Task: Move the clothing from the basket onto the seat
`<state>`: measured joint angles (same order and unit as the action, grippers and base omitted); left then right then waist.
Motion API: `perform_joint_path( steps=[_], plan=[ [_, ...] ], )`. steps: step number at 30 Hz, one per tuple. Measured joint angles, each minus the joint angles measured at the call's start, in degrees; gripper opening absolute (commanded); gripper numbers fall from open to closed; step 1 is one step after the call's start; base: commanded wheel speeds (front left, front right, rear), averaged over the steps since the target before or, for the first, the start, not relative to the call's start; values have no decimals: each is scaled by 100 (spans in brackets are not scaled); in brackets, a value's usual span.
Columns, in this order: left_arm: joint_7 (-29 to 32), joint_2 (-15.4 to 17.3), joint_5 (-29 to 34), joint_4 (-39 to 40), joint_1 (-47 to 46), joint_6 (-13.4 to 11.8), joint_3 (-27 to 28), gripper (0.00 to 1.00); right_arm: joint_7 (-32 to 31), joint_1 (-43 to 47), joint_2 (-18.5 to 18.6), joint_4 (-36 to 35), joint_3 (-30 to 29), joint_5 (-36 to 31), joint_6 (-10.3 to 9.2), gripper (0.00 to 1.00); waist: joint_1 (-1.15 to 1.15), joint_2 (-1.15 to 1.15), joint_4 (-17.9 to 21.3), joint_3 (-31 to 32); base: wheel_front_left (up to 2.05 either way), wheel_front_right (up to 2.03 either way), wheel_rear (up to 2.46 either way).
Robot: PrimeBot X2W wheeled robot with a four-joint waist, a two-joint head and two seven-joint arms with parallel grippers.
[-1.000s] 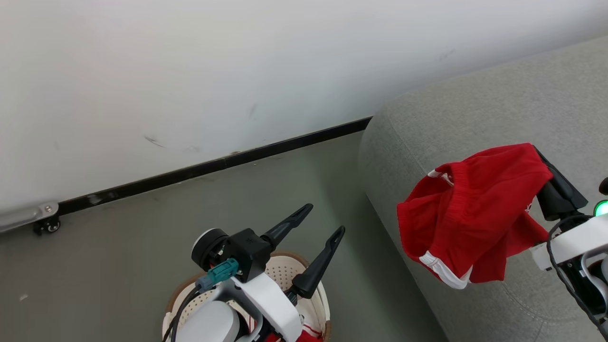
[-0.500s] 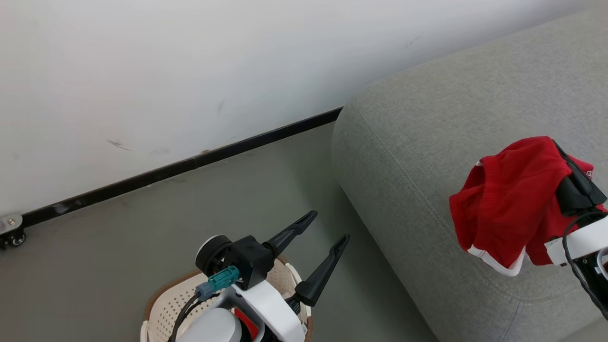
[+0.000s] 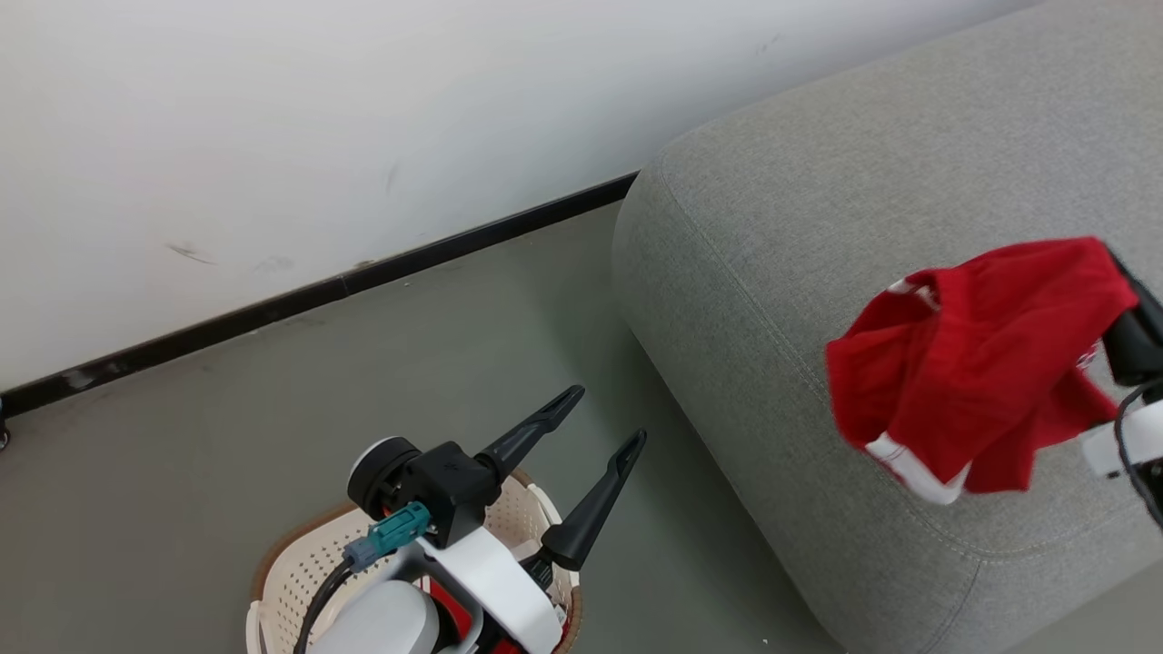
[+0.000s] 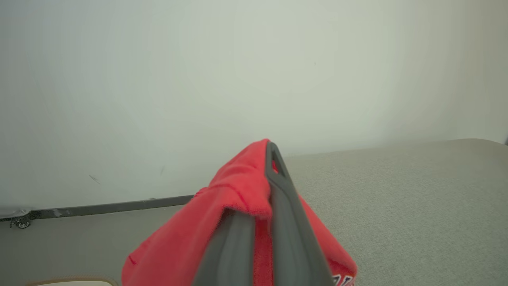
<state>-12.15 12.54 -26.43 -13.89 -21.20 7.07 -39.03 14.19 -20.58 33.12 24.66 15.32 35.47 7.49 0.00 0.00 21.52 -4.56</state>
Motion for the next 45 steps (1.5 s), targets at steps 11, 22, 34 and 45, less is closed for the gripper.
perform_joint_path(
  steps=[11, 22, 34, 45],
  plan=[
    [3, 188, 110, 289, -11, -54, 104, 100, -218, -1016, 360, 386, -220, 60, 0, 0, 0, 0, -103, -318, 0, 0, 0],
    [123, 316, 245, 682, -167, -101, 111, 100, -261, -1724, 599, 833, -525, 133, 0, 0, 0, 0, -289, -684, 0, 0, 0],
    [314, 355, 374, 1126, -359, -151, 83, 100, -232, -2043, 880, 1497, -805, 243, 0, 0, 0, 0, -514, -1099, 0, 0, 0],
    [465, 405, 437, 1397, -563, -149, 42, 100, -120, -2056, 944, 1870, -855, 248, 0, 0, 0, 0, -672, -1532, 0, 0, 0]
  ],
)
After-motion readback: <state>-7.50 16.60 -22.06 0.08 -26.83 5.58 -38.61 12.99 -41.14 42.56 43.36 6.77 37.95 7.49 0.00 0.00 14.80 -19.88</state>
